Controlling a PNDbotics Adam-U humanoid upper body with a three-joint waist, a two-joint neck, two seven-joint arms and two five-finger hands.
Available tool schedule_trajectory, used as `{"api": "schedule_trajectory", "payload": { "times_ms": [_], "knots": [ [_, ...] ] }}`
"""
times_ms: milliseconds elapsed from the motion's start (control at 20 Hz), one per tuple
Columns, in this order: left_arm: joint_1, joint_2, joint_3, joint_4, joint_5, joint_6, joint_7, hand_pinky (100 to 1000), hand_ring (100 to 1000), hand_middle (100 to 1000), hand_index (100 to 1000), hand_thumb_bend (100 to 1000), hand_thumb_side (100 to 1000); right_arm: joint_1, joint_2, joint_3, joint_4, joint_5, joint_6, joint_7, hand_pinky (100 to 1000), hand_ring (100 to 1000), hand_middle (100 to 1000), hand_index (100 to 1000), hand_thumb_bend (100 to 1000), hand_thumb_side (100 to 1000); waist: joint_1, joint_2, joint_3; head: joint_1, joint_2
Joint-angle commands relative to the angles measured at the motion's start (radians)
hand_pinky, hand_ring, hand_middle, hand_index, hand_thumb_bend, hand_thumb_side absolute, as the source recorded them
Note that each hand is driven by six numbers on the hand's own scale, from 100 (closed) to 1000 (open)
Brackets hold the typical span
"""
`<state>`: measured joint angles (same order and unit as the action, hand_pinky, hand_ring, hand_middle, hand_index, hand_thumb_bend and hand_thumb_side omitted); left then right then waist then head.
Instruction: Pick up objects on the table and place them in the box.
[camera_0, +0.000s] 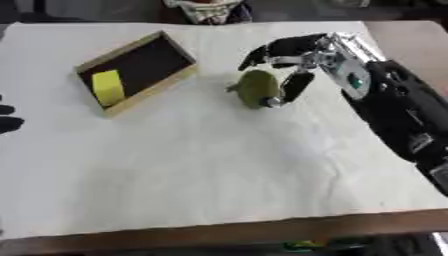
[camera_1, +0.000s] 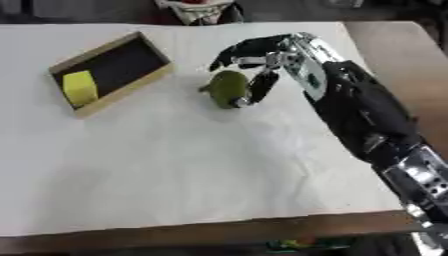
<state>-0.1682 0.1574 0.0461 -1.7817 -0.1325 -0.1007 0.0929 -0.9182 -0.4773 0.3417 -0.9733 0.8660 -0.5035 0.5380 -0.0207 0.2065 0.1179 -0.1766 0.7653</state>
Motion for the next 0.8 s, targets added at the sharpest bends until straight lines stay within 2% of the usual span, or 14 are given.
{"api": "schedule_trajectory", "payload": {
  "times_ms": [50,250,350,450,650,800],
  "knots": [
    [-0.005,0.018,0.008,-0.011,-0.005,-0.001,0.004,672,583,589,763,100,717,-0.019,-0.007,-0.023,0.022,0.053,-0.009,-0.031,829,862,802,867,283,100,0.003,-0.018,-0.001,0.002,0.005],
    [-0.005,0.017,0.008,-0.011,-0.005,-0.001,0.003,672,584,589,763,100,717,-0.028,0.002,-0.038,0.025,0.086,-0.013,-0.106,780,788,570,672,239,100,0.005,-0.02,-0.002,0.002,0.005],
    [-0.004,0.018,0.007,-0.011,-0.005,-0.001,0.003,672,584,589,763,100,717,-0.032,0.005,-0.041,0.025,0.1,-0.012,-0.155,776,779,551,653,230,100,0.005,-0.021,-0.002,0.001,0.005],
    [-0.004,0.017,0.008,-0.011,-0.004,-0.001,0.003,672,584,589,763,100,716,-0.039,0.009,-0.048,0.024,0.105,-0.01,-0.199,741,715,443,529,157,100,0.006,-0.022,-0.002,0.001,0.005],
    [-0.002,0.016,0.006,-0.01,-0.003,-0.001,0.002,671,584,589,762,100,716,-0.082,0.034,-0.077,0.011,0.087,0.011,-0.265,722,684,412,499,106,100,0.006,-0.025,0.005,-0.002,0.005],
    [-0.001,0.015,0.003,-0.01,-0.003,-0.002,-0.001,671,584,588,762,100,717,-0.122,0.064,-0.099,0.01,0.076,0.033,-0.288,714,675,406,492,100,100,0.006,-0.026,0.016,-0.006,0.005]
  ]
}}
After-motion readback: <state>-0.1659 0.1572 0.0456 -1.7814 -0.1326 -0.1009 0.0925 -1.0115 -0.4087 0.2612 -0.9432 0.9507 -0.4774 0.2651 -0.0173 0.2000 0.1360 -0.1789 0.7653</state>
